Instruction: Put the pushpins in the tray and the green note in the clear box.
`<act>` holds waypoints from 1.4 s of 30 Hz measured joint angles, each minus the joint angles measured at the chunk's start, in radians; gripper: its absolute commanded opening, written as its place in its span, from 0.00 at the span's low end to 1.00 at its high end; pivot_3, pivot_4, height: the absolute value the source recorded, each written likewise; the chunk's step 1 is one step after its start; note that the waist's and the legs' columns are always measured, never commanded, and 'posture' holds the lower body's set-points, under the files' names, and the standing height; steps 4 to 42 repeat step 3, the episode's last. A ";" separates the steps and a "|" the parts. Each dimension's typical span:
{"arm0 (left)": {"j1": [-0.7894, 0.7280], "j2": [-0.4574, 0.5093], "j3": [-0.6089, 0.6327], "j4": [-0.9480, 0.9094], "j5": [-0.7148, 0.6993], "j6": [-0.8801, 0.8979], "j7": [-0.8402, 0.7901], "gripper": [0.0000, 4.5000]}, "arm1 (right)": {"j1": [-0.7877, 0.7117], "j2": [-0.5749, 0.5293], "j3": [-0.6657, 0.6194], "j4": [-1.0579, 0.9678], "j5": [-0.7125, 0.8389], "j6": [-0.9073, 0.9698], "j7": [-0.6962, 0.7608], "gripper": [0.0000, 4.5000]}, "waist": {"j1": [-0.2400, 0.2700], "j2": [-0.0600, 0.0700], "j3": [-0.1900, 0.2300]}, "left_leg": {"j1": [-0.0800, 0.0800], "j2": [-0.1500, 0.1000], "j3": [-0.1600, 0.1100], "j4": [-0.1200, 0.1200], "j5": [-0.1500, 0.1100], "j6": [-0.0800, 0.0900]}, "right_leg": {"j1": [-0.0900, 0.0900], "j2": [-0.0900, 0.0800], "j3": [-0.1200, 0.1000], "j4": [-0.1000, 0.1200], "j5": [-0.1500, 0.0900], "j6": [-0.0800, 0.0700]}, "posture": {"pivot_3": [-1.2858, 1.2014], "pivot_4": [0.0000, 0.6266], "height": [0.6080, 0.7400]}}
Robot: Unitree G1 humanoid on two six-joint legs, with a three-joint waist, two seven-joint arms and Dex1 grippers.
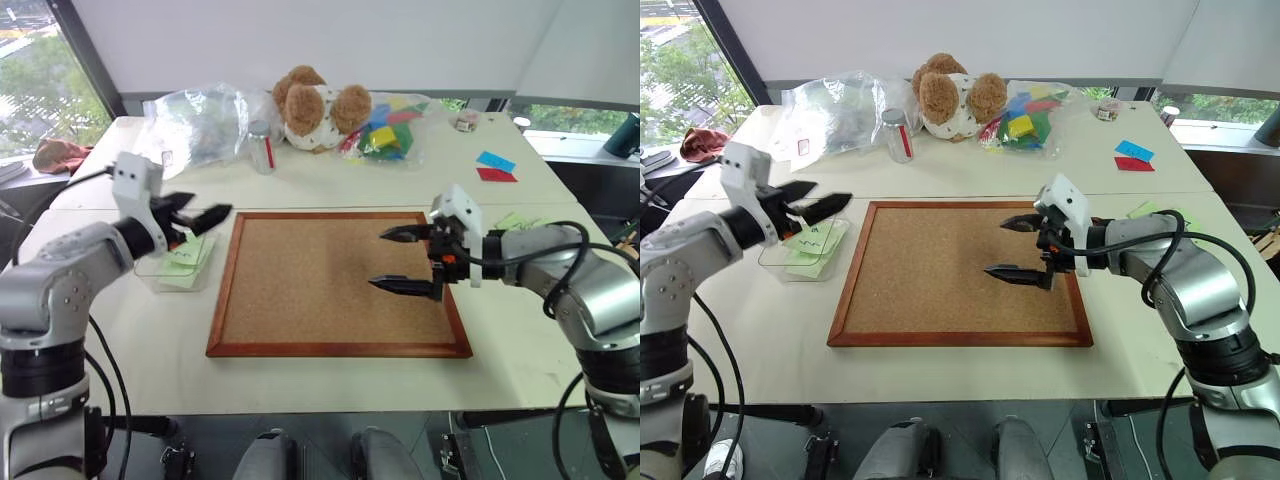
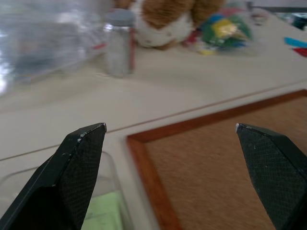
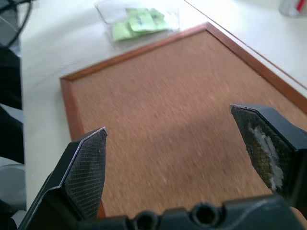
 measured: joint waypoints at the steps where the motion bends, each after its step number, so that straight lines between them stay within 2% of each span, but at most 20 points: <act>1: 0.040 0.017 -0.020 -0.038 -0.021 0.003 -0.047 0.99 | 0.013 -0.009 -0.005 0.000 -0.001 0.000 -0.001 1.00 | -0.003 0.000 0.000 | 0.000 0.000 0.000 0.000 0.000 0.000 | 0.000 0.000 0.000 0.000 0.000 0.000 | 0.52 0.24 1.00; 3: 0.114 0.056 -0.059 -0.101 -0.042 0.001 -0.128 0.99 | 0.024 -0.019 -0.011 0.000 -0.008 0.000 -0.007 1.00 | -0.010 0.000 0.000 | 0.000 0.000 0.000 0.000 0.000 0.000 | 0.000 0.000 0.000 0.000 0.000 0.000 | 0.52 0.24 1.00; 42: 0.114 0.056 -0.059 -0.101 -0.042 0.001 -0.128 0.99 | 0.024 -0.019 -0.011 0.000 -0.008 0.000 -0.007 1.00 | -0.010 0.000 0.000 | 0.000 0.000 0.000 0.000 0.000 0.000 | 0.000 0.000 0.000 0.000 0.000 0.000 | 0.52 0.24 1.00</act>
